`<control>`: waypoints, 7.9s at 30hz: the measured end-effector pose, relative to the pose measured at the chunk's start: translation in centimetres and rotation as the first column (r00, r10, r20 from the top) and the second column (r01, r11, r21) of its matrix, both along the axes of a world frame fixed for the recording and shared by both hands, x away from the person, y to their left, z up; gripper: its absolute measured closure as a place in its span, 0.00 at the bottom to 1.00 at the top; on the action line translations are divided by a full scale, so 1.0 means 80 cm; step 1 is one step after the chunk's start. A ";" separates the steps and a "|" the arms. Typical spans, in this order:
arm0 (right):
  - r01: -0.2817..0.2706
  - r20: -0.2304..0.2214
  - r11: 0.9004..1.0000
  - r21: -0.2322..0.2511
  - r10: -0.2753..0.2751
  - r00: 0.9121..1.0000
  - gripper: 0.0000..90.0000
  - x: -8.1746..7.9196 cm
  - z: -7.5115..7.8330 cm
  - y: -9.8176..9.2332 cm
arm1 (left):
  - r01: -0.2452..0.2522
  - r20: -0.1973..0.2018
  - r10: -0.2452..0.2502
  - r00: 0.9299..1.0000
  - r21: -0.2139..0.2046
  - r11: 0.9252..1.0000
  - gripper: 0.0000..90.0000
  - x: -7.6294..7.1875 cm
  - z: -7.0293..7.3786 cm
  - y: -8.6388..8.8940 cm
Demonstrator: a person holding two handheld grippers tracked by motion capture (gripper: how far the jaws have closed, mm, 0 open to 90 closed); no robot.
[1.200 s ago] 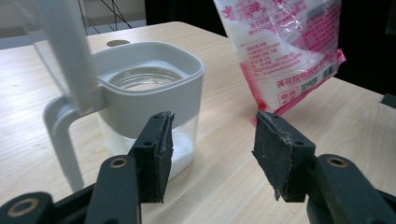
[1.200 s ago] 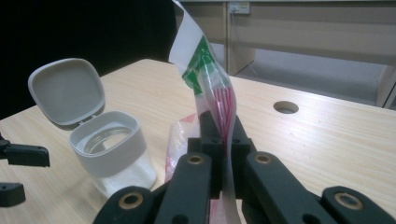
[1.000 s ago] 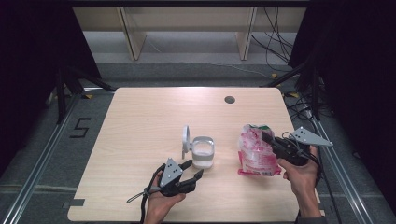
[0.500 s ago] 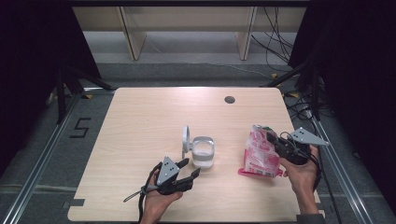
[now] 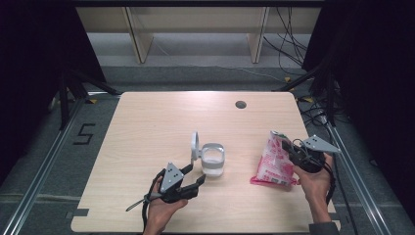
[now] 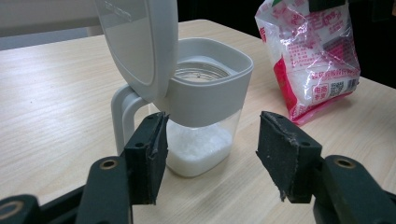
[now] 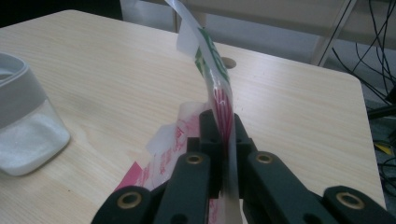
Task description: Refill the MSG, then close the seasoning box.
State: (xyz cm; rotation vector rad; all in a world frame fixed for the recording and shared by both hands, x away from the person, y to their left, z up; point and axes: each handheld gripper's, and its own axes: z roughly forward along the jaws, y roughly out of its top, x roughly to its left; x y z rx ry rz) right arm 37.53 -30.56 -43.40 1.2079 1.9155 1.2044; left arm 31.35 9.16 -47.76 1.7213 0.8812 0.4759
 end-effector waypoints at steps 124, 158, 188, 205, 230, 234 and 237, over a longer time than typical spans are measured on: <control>-0.115 -0.098 0.993 0.030 0.117 0.988 0.20 -0.048 -0.041 0.057 | -0.081 0.007 0.081 0.997 0.032 0.996 0.59 0.044 0.024 0.052; -0.150 -0.096 0.988 0.025 0.151 0.984 0.26 -0.065 -0.043 0.066 | -0.018 0.077 0.011 0.997 0.089 0.996 0.96 0.053 0.035 0.039; -0.157 -0.113 0.987 0.030 0.159 0.981 0.26 -0.074 -0.045 0.071 | 0.029 0.095 -0.036 0.995 0.072 0.997 0.99 0.054 0.052 0.026; -0.174 -0.096 0.985 -0.007 0.172 0.980 0.26 -0.074 -0.045 0.069 | 0.031 0.112 -0.039 0.993 0.073 0.997 0.99 0.054 0.060 0.020; -0.179 -0.116 0.984 0.010 0.179 0.977 0.27 -0.076 -0.046 0.070 | 0.078 0.104 -0.083 0.991 0.055 0.995 0.95 0.053 0.060 0.000; -0.179 -0.120 0.984 0.014 0.180 0.976 0.27 -0.076 -0.046 0.070 | 0.095 0.088 -0.098 0.991 0.037 0.995 0.90 0.051 0.059 0.000; -0.171 -0.130 0.985 0.021 0.172 0.976 0.27 -0.078 -0.046 0.071 | 0.100 0.082 -0.100 0.992 0.007 0.995 0.80 0.049 0.060 0.001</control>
